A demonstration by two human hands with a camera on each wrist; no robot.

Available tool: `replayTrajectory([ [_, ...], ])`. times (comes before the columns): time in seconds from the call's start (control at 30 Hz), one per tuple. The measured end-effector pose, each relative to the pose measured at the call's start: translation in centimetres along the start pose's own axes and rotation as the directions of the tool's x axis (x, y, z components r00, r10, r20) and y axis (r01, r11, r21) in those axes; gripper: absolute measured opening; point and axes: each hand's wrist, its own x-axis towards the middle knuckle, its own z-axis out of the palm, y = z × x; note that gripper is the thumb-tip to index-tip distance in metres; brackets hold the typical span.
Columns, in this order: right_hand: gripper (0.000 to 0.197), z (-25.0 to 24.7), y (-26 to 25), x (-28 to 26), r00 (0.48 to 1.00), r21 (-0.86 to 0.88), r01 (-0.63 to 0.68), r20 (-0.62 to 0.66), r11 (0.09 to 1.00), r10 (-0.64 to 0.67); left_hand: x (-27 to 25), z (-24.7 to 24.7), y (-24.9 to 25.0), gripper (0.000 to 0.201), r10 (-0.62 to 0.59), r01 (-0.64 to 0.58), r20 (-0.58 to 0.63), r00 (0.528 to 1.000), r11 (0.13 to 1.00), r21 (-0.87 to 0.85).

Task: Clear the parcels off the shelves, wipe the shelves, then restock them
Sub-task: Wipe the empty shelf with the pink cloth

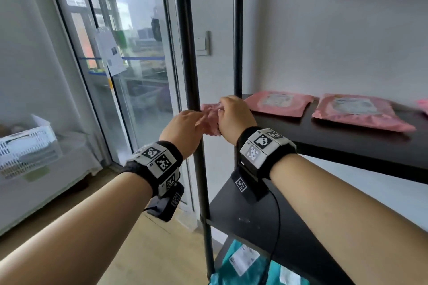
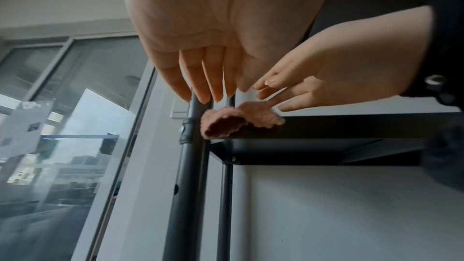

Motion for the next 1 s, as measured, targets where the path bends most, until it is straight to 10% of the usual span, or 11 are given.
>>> replayTrajectory([
  [0.33,0.04,2.2,-1.6,2.2,0.97,-0.368,-0.098,0.172,0.925,0.172,2.1,1.5,-5.6,0.033,0.145,-0.147,-0.024,0.989,0.965,-0.218],
  [0.77,0.025,4.9,0.3,-5.8,0.933,-0.293,0.252,-0.18,0.922,-0.312,-2.4,5.6,-7.1,0.036,0.136,-0.13,-0.024,0.99,0.866,-0.483],
  [1.0,0.025,9.2,5.1,-12.0,0.998,-0.267,0.03,0.057,0.963,-0.015,-5.8,11.3,-7.5,0.031,0.188,-0.075,0.194,0.963,0.876,-0.477],
])
